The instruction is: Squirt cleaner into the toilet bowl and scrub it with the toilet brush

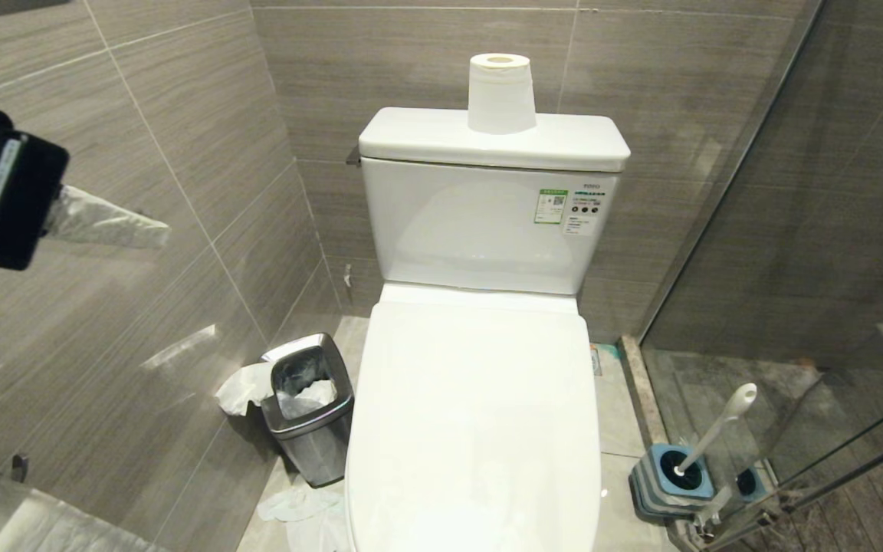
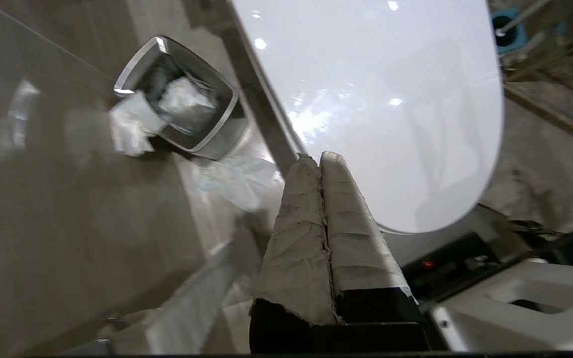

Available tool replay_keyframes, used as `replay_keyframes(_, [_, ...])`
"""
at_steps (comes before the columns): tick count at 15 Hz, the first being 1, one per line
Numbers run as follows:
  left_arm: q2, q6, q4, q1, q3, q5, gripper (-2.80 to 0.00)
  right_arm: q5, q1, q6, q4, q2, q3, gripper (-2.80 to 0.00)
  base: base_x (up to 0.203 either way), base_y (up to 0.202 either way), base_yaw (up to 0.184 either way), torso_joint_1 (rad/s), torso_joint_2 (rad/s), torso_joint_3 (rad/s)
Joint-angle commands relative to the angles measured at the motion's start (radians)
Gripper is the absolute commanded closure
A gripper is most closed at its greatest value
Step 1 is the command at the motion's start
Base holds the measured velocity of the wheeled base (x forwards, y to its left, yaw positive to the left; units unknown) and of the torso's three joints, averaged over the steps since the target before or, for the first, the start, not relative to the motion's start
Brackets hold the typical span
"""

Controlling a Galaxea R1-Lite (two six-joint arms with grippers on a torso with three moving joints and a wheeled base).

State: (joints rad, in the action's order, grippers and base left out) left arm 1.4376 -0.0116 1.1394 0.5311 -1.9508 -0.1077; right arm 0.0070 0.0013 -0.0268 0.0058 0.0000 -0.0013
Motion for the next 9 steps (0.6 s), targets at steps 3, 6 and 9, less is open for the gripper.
replay_keyframes(3, [-0.080,-0.099,0.007,-0.052,-0.007,-0.005,0.00,0.001,0.000,-0.001,0.000,0.001,0.000,0.00,0.000,0.000,0.000,0.000,0.00,0.000])
replay_keyframes(6, [-0.154,-0.116,0.004,-0.067,-0.006,-0.005,0.00,0.001,0.000,-0.001,0.000,0.000,0.000,0.00,0.000,0.000,0.000,0.000,0.00,0.000])
replay_keyframes(9, [-0.238,-0.119,0.003,-0.130,0.006,-0.001,0.00,0.001,0.000,-0.001,0.000,0.000,0.000,0.00,0.000,0.000,0.000,0.000,0.00,0.000])
